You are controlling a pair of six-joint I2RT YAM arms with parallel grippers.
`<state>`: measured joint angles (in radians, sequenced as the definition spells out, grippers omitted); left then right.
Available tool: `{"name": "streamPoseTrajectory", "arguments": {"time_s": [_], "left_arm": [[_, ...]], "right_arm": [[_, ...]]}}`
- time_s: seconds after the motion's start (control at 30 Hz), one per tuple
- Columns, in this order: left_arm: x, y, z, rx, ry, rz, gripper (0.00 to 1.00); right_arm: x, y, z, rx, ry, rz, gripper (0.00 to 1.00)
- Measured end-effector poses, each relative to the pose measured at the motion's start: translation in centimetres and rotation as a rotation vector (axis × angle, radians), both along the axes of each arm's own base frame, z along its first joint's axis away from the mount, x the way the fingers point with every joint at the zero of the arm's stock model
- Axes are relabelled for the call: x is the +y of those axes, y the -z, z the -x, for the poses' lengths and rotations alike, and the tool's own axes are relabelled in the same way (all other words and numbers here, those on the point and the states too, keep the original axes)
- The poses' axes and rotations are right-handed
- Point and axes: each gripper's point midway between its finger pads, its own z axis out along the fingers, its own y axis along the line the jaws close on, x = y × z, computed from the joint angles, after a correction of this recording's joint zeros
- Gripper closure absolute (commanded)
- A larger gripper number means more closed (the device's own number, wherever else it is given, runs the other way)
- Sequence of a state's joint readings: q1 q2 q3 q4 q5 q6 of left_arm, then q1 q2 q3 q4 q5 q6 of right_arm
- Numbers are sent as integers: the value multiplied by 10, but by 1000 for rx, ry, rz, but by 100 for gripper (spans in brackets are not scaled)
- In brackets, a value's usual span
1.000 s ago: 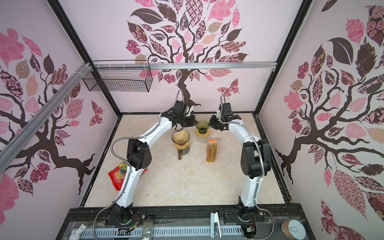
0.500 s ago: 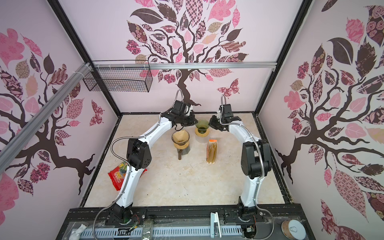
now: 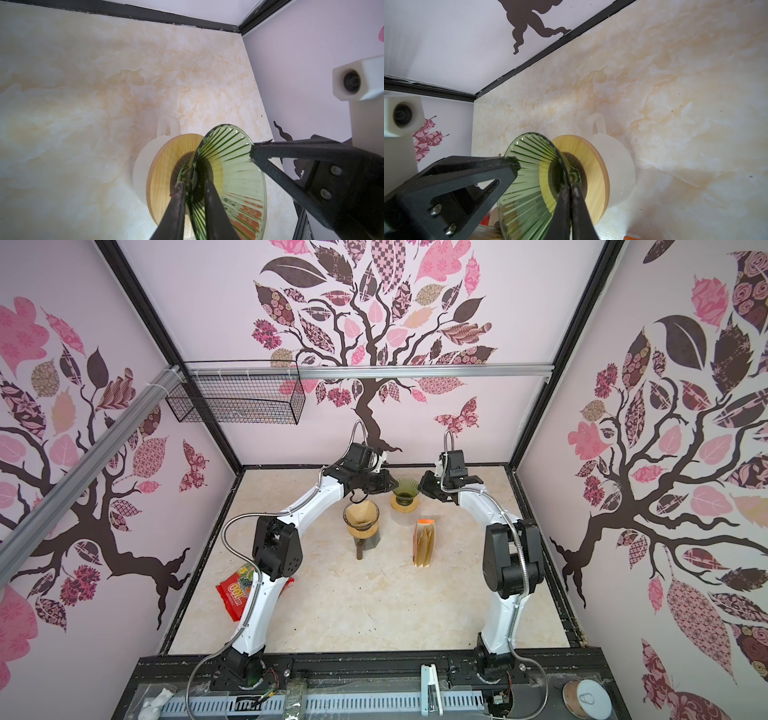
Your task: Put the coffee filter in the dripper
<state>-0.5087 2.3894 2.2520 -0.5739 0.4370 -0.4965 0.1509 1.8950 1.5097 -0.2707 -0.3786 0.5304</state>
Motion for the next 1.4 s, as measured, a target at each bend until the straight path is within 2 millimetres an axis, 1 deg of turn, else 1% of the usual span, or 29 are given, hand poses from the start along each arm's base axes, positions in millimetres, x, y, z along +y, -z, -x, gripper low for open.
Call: {"name": "streamPoseTrajectory", "arguments": {"time_s": [0.23,0.43,0.67,0.9,1.4], "left_arm": [[4,-3,9,16,4,-17,78],[5,-6,15,20,8,-25,82],[6,-5,14,21,-3,-32,88],[8,-4,12,23,-19,-38,95],[10,-4,11,24,-22,-41,96]], "right_arm": [[-1,0,1,-5,3,2,95],[-2,-1,2,-7,9,6,95],[-2,-1,2,-9,8,6,95],[-1,-1,11,-13,5,-2,95],[0,-1,14,-15,15,-25,95]]}}
